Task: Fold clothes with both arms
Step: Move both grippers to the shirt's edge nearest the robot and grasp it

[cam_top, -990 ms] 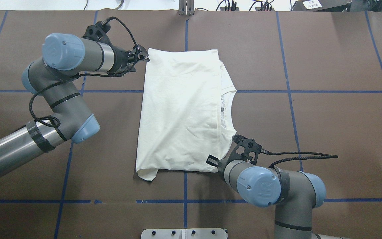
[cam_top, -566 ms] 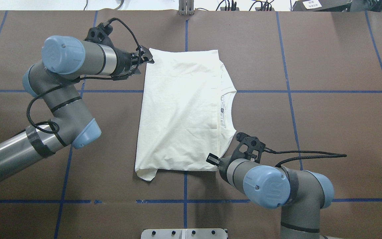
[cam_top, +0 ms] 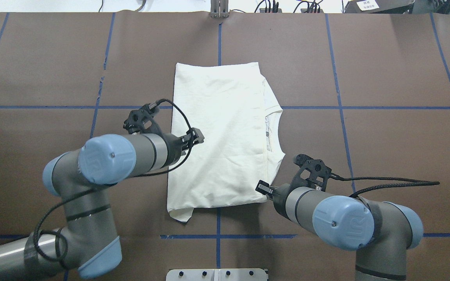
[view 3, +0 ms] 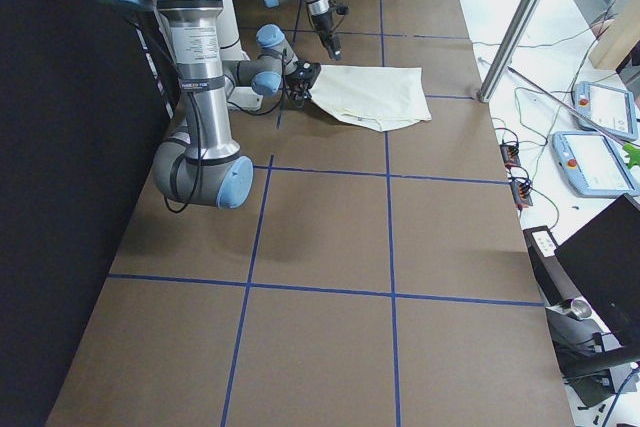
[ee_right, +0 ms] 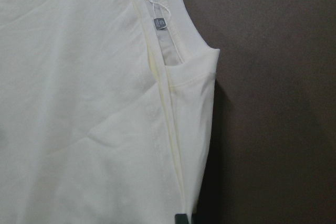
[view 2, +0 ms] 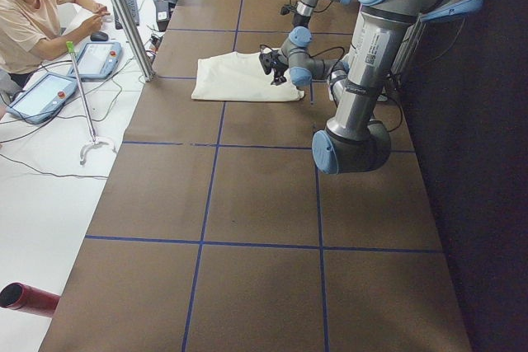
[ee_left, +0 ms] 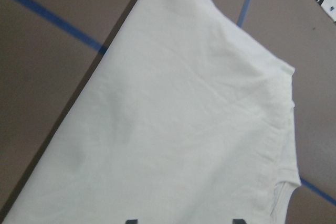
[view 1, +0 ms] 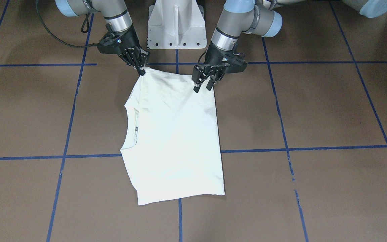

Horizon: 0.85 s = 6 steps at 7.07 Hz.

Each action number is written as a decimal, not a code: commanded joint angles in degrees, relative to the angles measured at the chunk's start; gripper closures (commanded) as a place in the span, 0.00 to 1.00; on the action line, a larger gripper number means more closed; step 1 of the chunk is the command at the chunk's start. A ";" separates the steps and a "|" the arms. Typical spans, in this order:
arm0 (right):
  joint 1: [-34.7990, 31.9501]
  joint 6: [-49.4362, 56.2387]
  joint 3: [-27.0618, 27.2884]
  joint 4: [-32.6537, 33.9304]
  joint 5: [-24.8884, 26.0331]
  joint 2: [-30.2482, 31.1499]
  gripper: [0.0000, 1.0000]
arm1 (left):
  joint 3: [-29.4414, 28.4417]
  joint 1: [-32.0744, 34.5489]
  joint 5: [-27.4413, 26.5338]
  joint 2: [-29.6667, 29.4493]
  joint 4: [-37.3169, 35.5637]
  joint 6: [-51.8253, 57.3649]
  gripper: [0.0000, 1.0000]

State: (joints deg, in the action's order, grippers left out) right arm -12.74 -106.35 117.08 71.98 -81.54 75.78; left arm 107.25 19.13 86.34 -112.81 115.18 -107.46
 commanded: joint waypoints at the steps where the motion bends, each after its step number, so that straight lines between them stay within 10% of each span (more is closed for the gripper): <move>1: -0.01 -0.08 0.17 0.00 -0.02 0.16 1.00 | 0.61 -3.82 -0.56 2.94 -1.97 -2.92 0.35; 6: -0.01 -0.08 0.08 -0.09 0.07 0.16 1.00 | 0.60 -8.14 -0.47 2.77 -6.63 -6.53 0.44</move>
State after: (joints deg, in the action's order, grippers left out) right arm -12.74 -106.44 117.24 71.92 -81.48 75.91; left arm 107.80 11.38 85.80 -110.00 109.81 -113.77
